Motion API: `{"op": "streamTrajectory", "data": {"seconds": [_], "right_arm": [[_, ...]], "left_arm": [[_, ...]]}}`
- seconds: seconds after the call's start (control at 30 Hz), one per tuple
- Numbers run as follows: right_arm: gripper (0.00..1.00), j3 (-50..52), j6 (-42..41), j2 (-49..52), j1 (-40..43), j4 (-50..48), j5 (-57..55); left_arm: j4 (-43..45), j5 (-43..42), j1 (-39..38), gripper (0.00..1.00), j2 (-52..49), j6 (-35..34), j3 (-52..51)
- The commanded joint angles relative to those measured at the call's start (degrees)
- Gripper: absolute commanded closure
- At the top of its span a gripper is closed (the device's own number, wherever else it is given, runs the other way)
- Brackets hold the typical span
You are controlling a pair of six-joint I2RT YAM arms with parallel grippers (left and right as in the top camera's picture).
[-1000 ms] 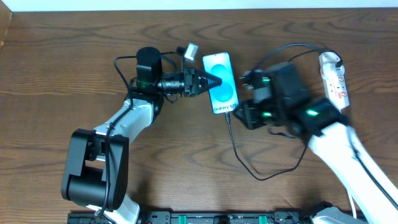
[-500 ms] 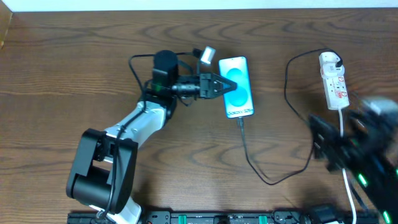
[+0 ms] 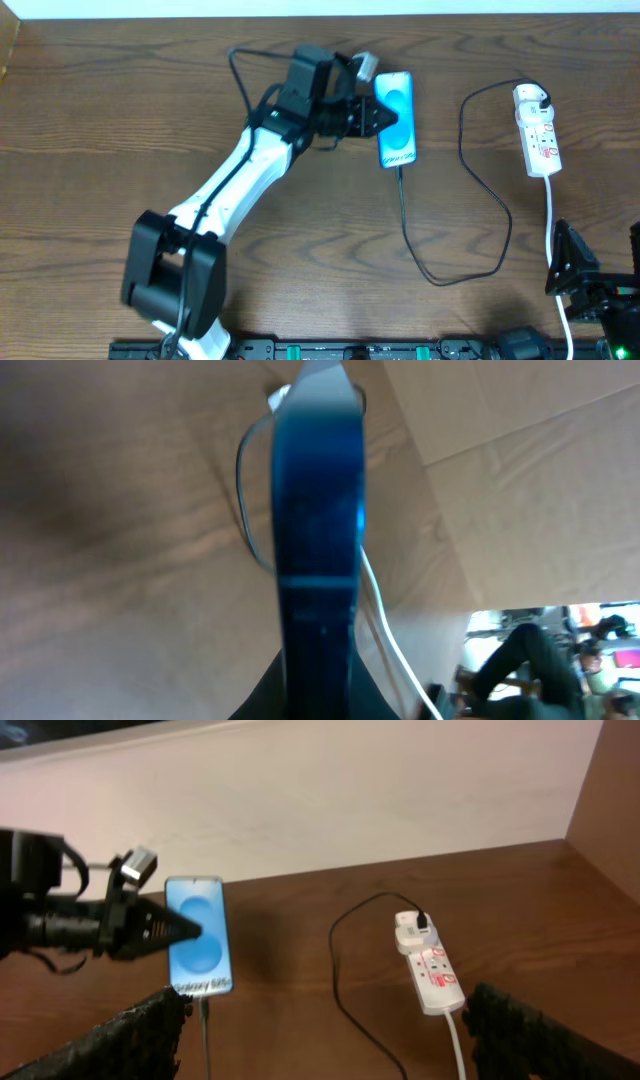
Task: Plug charger to phone and switch on socket
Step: 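Lower the blue phone flat onto the table with the left gripper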
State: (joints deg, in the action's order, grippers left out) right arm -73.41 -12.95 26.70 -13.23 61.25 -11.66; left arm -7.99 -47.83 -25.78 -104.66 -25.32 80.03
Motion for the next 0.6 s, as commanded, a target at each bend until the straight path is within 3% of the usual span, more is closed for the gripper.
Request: {"op": "streamTrajectory", "data": {"seconds": [0.0, 0.23, 0.57], "right_arm": [[0.12, 1.16, 0.15, 1.53, 0.35, 0.07, -1.53], [0.12, 1.33, 0.13, 4.09, 0.35, 0.48, -1.53], [0.14, 1.86, 0.11, 10.34, 0.35, 0.72, -1.49]], "left_arm": [[-3.26, 0.74, 0.00, 0.93, -8.37, 5.18, 6.36], [-6.10, -11.91, 1.49, 0.93, -21.73, 4.31, 14.10], [-6.54, -11.69, 1.99, 0.93, -27.30, 4.33, 14.08]]}}
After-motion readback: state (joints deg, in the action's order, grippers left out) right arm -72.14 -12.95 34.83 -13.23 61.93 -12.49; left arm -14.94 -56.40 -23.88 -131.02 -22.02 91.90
